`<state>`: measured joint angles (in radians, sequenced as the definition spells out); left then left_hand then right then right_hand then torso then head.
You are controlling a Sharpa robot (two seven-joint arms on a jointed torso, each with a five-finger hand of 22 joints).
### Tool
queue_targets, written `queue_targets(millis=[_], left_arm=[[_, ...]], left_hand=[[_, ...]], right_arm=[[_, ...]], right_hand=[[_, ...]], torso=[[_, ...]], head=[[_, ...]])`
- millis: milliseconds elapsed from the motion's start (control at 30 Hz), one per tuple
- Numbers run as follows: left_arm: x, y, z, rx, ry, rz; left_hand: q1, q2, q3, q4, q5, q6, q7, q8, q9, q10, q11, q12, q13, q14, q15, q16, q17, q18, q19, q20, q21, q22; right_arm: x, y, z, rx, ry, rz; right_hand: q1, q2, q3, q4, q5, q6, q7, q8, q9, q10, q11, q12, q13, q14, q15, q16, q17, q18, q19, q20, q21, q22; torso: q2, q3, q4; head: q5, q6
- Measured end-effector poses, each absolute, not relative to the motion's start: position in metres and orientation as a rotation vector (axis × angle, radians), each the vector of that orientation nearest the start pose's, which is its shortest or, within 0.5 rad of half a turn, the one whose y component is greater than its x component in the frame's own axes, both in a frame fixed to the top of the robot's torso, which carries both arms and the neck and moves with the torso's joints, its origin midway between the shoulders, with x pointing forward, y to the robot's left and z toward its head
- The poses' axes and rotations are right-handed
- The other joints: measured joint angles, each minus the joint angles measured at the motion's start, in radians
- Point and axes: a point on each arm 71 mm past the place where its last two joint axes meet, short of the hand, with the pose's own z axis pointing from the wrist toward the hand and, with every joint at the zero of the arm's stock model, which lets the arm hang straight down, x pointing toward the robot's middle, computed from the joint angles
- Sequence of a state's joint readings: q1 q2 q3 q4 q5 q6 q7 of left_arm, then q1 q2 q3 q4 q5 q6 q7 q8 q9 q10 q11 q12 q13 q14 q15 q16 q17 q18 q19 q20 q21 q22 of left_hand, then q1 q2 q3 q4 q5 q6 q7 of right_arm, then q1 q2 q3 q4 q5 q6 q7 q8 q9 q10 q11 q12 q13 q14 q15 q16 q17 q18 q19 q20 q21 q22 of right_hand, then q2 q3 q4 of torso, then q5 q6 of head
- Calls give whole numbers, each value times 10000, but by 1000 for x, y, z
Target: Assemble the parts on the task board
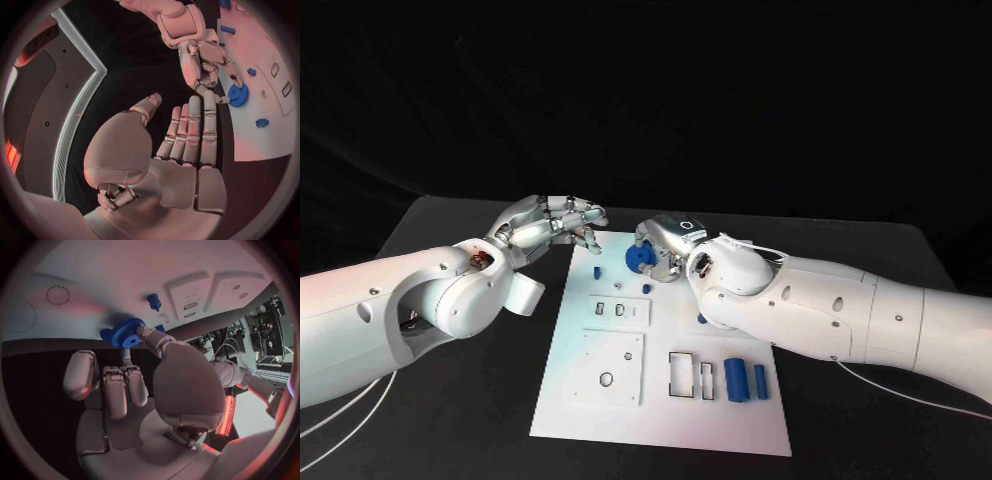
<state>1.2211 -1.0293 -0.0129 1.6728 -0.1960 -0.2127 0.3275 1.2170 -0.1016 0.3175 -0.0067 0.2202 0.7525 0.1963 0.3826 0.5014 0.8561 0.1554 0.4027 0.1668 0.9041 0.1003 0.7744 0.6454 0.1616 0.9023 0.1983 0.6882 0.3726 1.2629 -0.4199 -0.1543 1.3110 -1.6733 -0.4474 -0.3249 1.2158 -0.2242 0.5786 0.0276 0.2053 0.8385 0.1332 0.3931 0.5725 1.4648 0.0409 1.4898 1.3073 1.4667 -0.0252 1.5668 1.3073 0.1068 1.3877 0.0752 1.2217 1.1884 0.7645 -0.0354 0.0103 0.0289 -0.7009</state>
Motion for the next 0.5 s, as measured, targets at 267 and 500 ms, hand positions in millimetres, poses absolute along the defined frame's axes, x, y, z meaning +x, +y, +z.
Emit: queue_targets(millis=[267,500], left_arm=[[461,245,-147,-8921,15196,-15434],[461,245,-147,-8926,15195,-15436]], left_hand=[[0,0,0,0,0,0,0,0,-1,0,0,0,0,0,0,0,0,1,0,0,0,-1],[0,0,0,0,1,0,0,0,13,0,0,51,-10,0,0,0,1,2,-37,-37,0,14]], right_arm=[[503,-47,-188,-3337,14924,5629],[506,-49,-191,-3278,14969,5504]], right_hand=[[-12,-13,15,16,2,6,-8,-46,-10,0,0,0,8,0,0,0,-1,1,0,0,0,-14],[-92,-94,112,-25,40,5,-81,-243,-56,0,0,-154,8,0,0,0,8,2,0,0,-99,-84]], torso=[[-6,5,-4],[-12,7,-11]], head=[[17,2],[8,-4]])
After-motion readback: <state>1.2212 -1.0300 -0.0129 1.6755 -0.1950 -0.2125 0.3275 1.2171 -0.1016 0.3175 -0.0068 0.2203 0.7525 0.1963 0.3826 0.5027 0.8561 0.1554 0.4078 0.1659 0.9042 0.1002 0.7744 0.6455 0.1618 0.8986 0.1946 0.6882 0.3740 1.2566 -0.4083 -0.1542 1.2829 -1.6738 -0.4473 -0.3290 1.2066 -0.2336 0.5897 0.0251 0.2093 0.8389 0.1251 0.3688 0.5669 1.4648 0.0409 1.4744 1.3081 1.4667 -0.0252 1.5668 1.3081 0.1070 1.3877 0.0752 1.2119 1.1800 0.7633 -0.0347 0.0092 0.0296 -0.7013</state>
